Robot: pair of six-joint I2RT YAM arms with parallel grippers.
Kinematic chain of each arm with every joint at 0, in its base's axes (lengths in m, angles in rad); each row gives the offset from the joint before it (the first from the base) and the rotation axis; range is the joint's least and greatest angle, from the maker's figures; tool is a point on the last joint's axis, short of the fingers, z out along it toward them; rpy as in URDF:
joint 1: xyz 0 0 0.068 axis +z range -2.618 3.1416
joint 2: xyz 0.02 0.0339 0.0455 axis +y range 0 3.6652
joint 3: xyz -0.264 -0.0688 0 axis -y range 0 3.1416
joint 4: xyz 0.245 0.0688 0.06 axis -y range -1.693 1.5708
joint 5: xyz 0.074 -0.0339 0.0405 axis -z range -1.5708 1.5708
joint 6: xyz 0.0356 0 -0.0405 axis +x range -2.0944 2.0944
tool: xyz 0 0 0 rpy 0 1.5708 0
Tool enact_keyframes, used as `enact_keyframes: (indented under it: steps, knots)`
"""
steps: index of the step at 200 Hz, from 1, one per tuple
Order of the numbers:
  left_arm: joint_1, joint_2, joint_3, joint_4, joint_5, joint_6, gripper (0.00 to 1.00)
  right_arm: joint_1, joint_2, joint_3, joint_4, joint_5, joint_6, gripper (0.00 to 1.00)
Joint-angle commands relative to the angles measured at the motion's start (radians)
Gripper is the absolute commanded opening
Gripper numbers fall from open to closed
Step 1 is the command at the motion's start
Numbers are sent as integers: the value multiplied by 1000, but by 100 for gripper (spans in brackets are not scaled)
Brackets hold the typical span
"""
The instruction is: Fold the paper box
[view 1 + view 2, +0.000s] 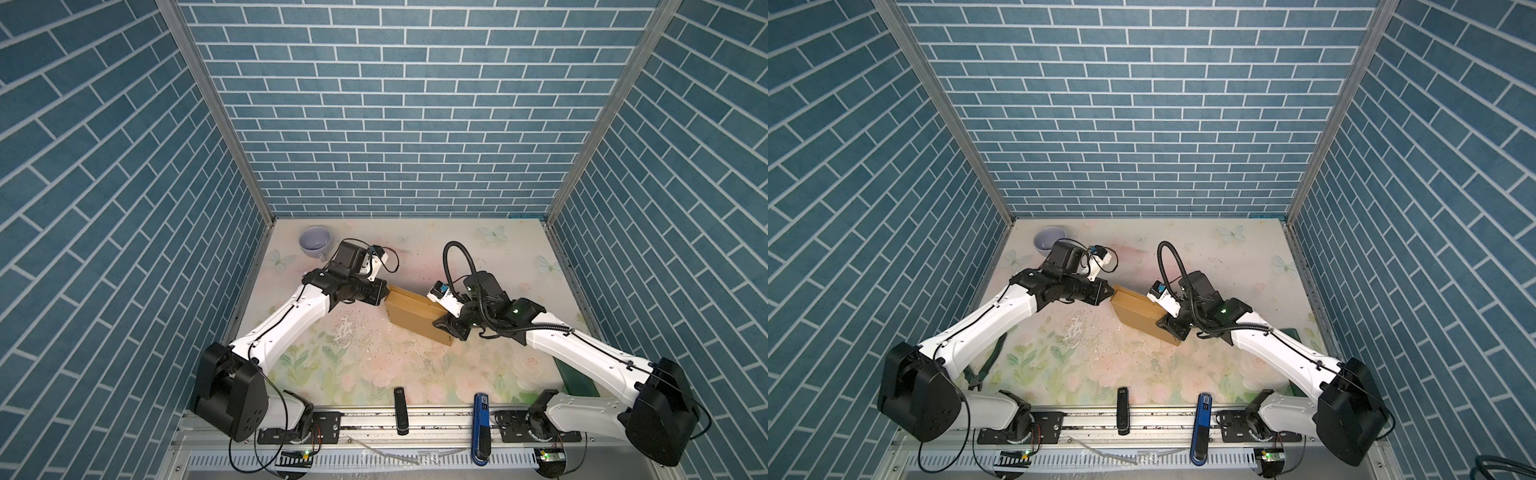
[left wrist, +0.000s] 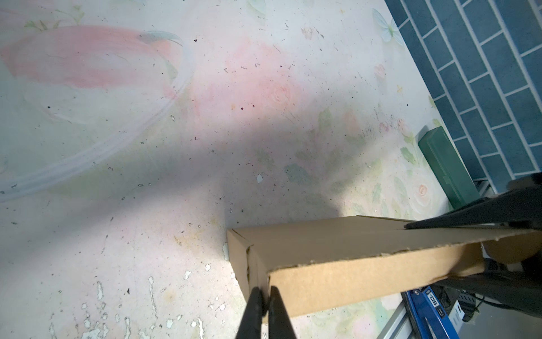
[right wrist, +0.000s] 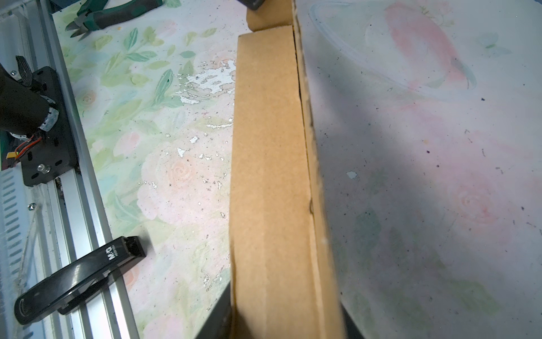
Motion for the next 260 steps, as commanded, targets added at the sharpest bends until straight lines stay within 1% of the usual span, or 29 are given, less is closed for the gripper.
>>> enact_keyframes:
  steps: [1,49,101,189,260]
  knots:
    - [-26,17,18,-39,32,-17,9,5,-6,-19,79,-2,20,21]
    - [-36,18,17,-48,5,-18,9,5,1,-15,80,-6,18,21]
    - [-42,31,26,-28,16,-38,16,5,5,-12,78,-8,20,21]
    - [-44,36,23,14,53,-70,14,5,13,-13,80,-7,15,21]
    - [-45,35,29,11,55,-76,15,6,7,-20,80,-3,14,20]
